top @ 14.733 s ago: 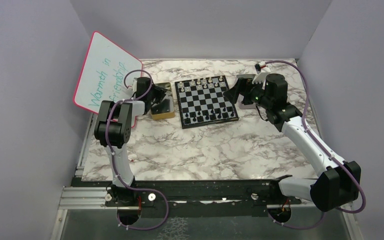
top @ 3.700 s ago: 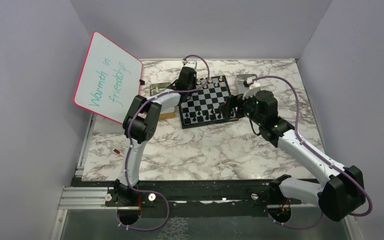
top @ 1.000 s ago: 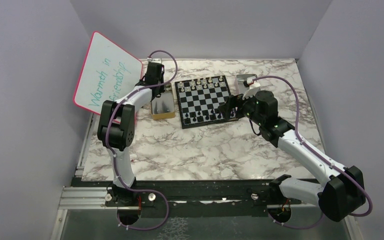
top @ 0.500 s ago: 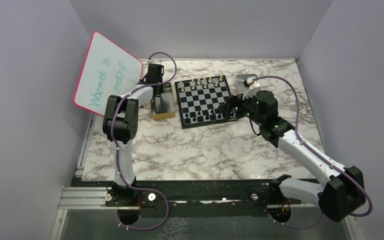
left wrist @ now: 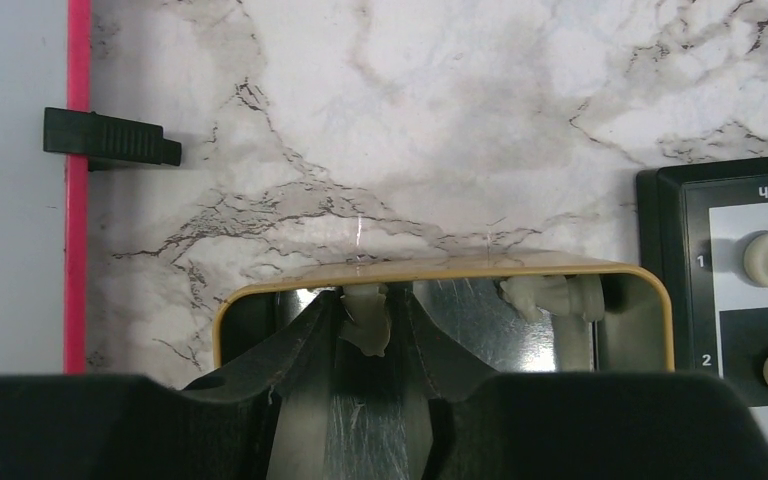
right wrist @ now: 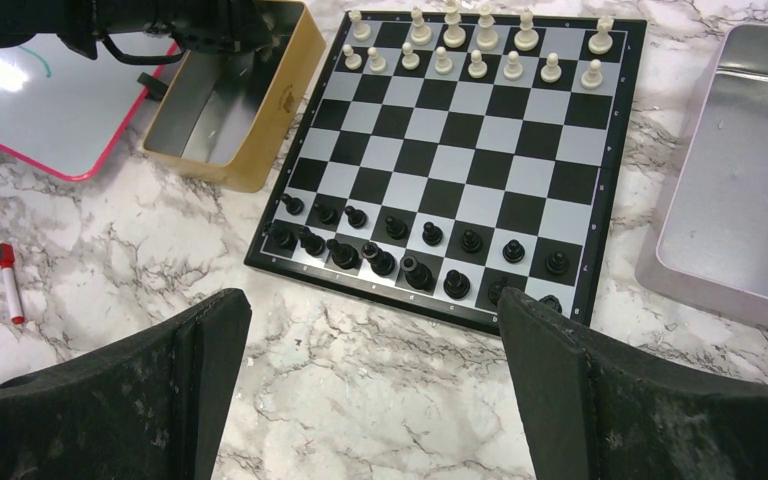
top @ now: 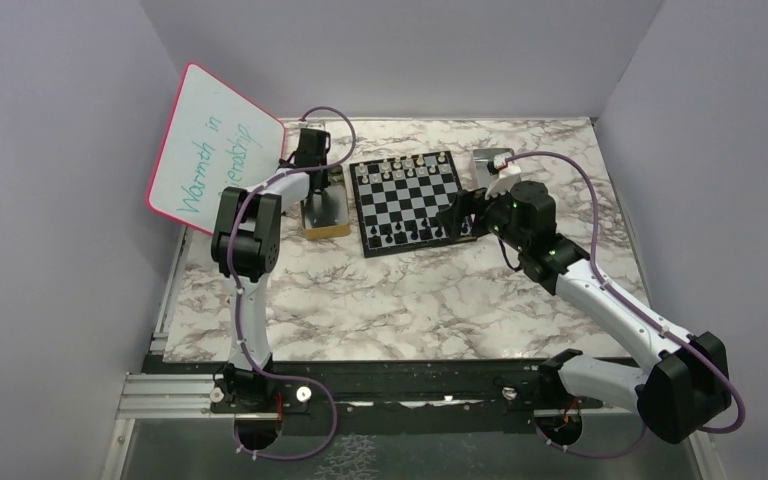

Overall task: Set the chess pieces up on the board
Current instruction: Pick up the chess piece from the storage box.

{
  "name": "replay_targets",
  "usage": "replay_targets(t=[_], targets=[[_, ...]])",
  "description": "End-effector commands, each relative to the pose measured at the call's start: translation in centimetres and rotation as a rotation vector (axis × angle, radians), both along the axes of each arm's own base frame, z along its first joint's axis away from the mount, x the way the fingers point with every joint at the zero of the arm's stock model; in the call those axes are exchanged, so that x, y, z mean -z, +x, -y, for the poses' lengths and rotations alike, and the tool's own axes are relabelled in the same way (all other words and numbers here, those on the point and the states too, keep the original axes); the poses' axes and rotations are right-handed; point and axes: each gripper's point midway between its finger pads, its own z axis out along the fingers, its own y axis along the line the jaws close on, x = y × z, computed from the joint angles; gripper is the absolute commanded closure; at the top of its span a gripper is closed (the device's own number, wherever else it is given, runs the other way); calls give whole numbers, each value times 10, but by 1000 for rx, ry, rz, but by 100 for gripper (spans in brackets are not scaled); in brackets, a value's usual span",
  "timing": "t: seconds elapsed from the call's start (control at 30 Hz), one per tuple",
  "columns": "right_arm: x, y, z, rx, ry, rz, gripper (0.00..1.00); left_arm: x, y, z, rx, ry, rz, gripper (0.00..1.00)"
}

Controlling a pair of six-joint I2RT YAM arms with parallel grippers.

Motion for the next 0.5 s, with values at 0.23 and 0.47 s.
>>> replay_targets(t=[0.23, 0.47], targets=[[-14, 5, -2, 3, 16, 34, 0, 1, -1, 2, 21, -24, -4, 83], [-11, 10, 4, 68, 44, 20, 0, -28, -11, 9, 61, -59, 7, 87]])
